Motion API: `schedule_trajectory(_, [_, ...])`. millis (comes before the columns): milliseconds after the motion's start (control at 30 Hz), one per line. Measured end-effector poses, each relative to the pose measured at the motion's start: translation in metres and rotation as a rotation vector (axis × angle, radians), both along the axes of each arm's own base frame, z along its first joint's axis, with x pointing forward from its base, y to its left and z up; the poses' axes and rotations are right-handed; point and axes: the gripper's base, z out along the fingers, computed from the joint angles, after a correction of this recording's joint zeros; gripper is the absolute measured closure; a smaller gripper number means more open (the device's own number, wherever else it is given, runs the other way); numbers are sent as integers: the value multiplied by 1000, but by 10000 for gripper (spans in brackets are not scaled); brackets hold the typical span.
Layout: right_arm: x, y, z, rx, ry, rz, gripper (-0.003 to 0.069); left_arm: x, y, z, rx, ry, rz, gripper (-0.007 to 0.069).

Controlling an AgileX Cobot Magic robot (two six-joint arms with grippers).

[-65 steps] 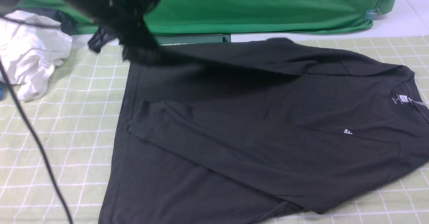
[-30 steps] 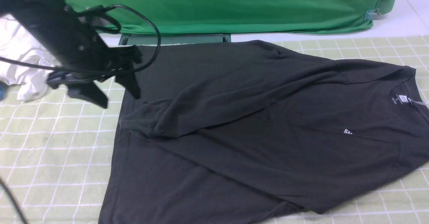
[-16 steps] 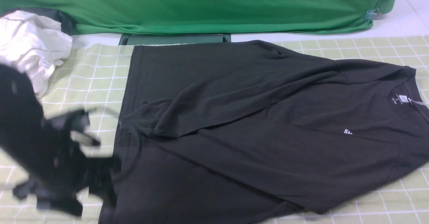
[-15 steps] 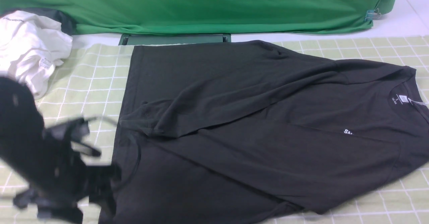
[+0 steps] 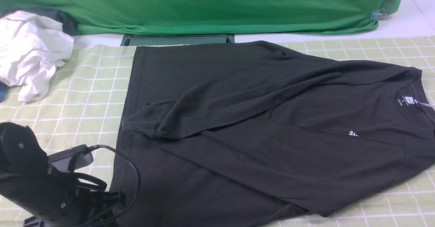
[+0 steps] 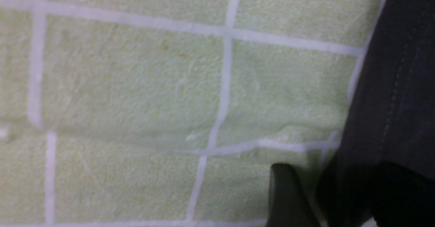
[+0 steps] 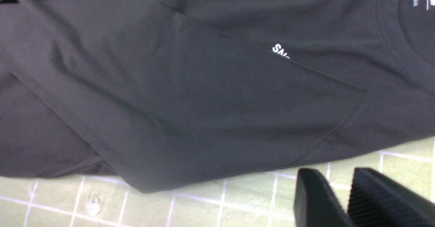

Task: Fold a long-sleeved shirt over a green coffee tablecloth.
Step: 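Grasp the near edge of the shirt at its hem and shoulder corners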

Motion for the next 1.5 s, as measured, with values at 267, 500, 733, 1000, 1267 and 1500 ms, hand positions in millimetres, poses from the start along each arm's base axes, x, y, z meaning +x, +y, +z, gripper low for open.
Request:
schedule_trajectory(267, [0,0,0,2,0,0,494,8,-4,9,-42,-37,-60,581])
schedule_trajectory(500, [-4,9,-4,-11,52,80,484,10,-5,36,-47,-71,-116,603])
schedule_trajectory(733, [-7,55,-45,-79,210,392,416,-2,1,30,9,-28,-145,603])
schedule_trajectory(1000, [2,130,-122,-437,410,728,391,-1,4,29,42,-39,-153,603])
schedule_trajectory(1267, [34,171,-138,-621,338,750,390,2,3,29,33,-66,-134,603])
schedule_trajectory(1500, [39,176,-146,-637,345,758,390,2,3,29,33,-68,-137,603])
